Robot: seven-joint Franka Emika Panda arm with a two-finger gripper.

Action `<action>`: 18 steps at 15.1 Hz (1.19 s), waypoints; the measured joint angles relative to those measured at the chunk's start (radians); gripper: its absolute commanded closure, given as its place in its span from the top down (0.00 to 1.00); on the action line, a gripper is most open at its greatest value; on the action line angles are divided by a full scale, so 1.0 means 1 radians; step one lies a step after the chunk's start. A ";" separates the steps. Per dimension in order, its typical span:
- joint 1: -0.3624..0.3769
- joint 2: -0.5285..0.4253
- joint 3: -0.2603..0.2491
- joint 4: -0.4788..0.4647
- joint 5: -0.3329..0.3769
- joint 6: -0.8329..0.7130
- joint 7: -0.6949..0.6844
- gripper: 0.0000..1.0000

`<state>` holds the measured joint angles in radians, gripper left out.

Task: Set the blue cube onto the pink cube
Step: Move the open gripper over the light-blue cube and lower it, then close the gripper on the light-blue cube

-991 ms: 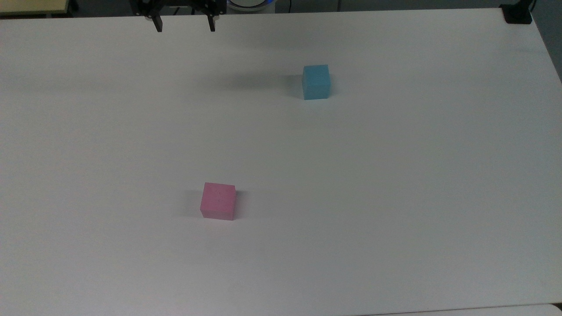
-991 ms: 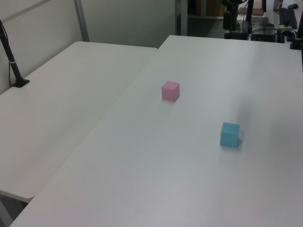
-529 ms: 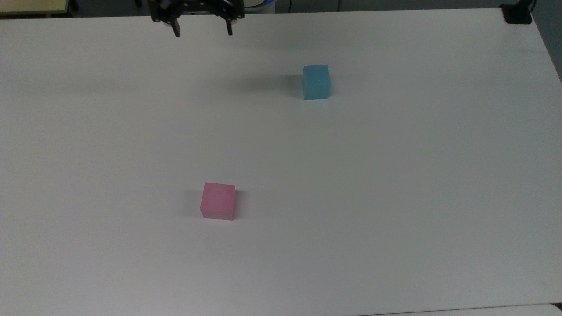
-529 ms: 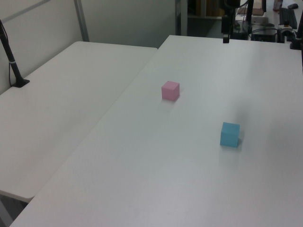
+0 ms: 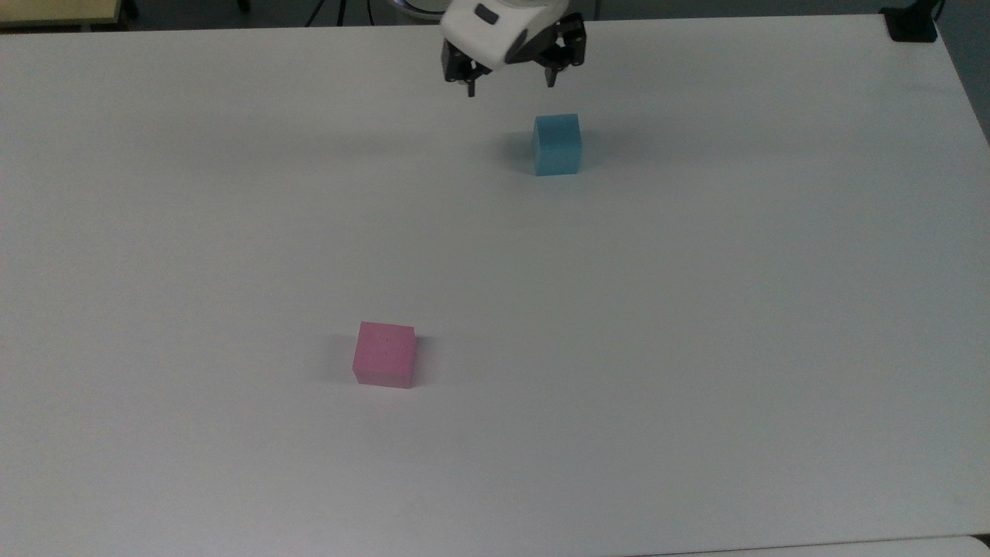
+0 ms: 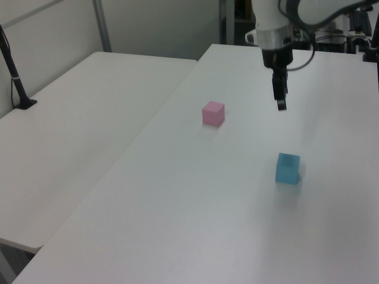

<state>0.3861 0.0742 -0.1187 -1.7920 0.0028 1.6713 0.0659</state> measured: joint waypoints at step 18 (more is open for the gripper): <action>0.024 0.171 0.144 -0.178 -0.068 0.236 0.217 0.17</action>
<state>0.4097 0.2447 0.0251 -1.9704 -0.0647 1.9076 0.2830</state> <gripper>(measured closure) 0.093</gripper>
